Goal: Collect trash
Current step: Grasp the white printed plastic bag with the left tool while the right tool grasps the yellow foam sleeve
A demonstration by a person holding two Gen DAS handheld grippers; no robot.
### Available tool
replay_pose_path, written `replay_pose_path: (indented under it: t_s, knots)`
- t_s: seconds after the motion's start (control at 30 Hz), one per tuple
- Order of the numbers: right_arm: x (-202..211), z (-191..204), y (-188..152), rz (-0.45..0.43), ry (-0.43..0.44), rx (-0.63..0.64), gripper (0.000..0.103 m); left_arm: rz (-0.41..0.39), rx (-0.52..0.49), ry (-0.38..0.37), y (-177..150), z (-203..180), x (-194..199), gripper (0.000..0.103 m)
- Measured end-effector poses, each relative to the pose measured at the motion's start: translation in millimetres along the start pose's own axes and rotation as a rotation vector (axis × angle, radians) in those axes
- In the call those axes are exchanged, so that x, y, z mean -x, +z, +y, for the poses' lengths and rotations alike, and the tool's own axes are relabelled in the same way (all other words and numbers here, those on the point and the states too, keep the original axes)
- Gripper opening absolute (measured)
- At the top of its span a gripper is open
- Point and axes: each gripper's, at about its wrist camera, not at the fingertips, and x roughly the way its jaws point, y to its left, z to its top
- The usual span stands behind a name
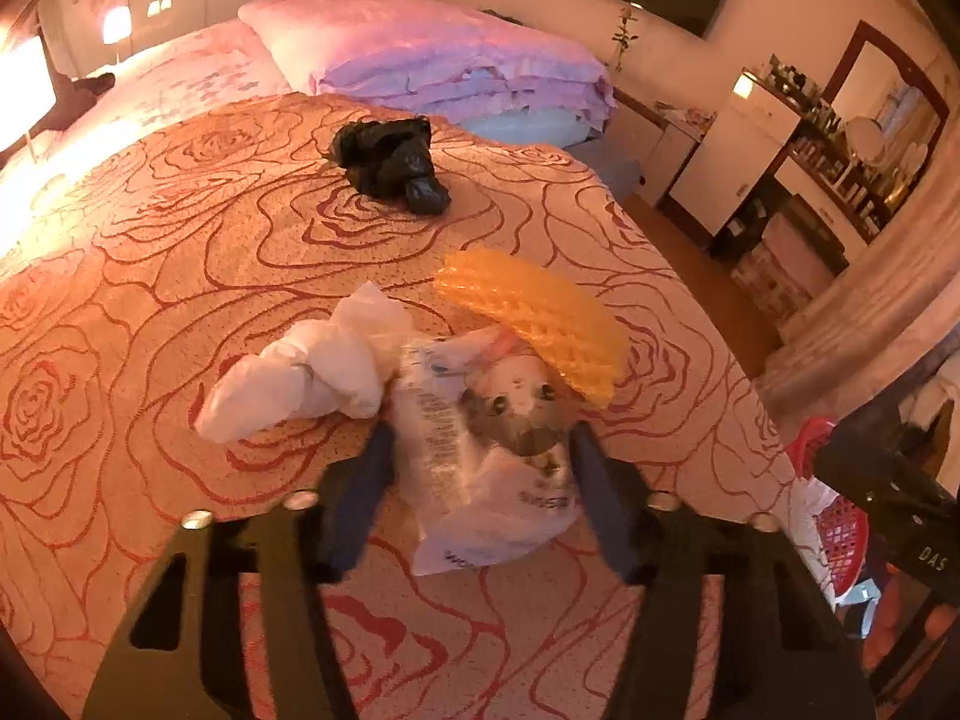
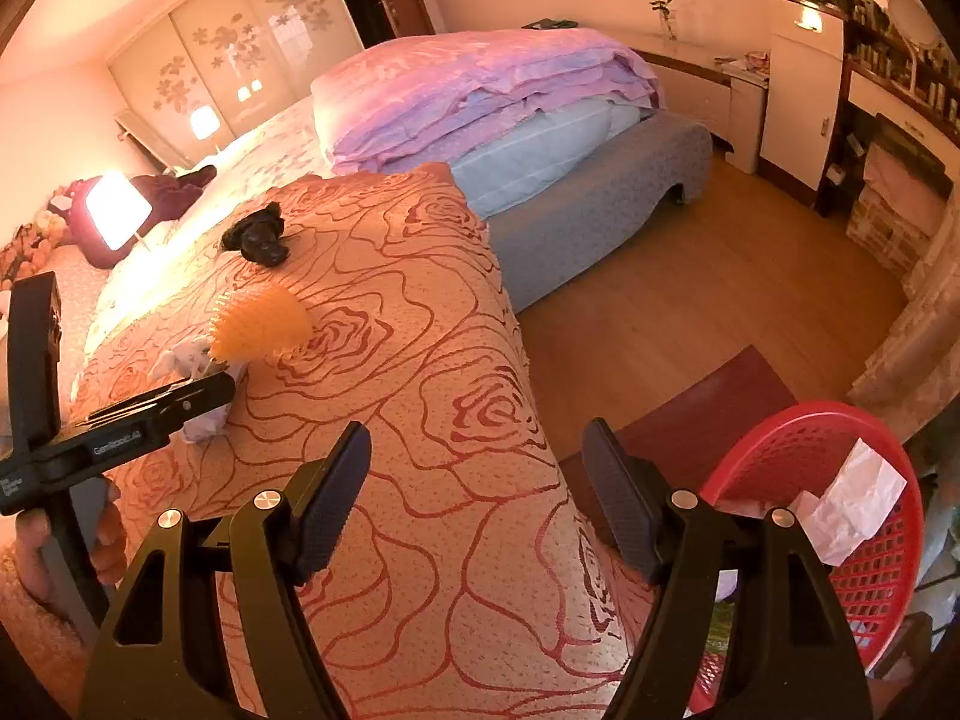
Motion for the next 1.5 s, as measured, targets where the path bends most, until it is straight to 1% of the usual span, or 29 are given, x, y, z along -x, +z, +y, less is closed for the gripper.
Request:
replay_pose_path:
  t_s: [0.17, 0.27, 0.53, 0.77, 0.9, 1.03, 1.27, 1.33, 1.5]
  knots:
    - [-3.7, 8.5, 1.9, 0.002, 0.005, 0.025, 0.070, -0.008, 0.002, -0.009, -2.9, 3.9, 3.7, 0.042]
    - [-6.3, 17.6, 5.2, 0.001, 0.013, 0.048, 0.070, -0.015, 0.009, -0.013, -6.1, 6.0, 10.2, 0.040]
    - [-15.1, 42.4, 16.3, 0.003, 0.039, 0.114, 0.070, -0.048, 0.036, -0.024, -23.9, 19.4, 39.0, 0.039]
    - [-31.1, 76.7, 30.4, 0.004, 0.078, 0.208, 0.070, -0.067, 0.074, 0.009, -43.0, 38.6, 59.6, 0.039]
    - [-46.9, 101.9, 35.7, 0.015, 0.103, 0.269, 0.070, -0.080, 0.109, 0.033, -43.9, 53.7, 65.8, 0.039]
    - [-61.4, 125.5, 38.7, 0.018, 0.124, 0.337, 0.070, -0.097, 0.122, 0.047, -41.0, 62.4, 71.4, 0.039]
    - [-83.2, 148.0, 41.1, 0.025, 0.125, 0.411, 0.070, -0.104, 0.132, 0.052, -41.4, 66.0, 73.7, 0.039]
    - [-87.7, 151.2, 39.5, 0.029, 0.116, 0.422, 0.068, -0.105, 0.134, 0.053, -41.4, 67.2, 73.9, 0.039]
    - [-93.6, 152.7, 39.1, 0.027, 0.099, 0.438, 0.053, -0.109, 0.142, 0.058, -42.0, 69.6, 76.2, 0.039]
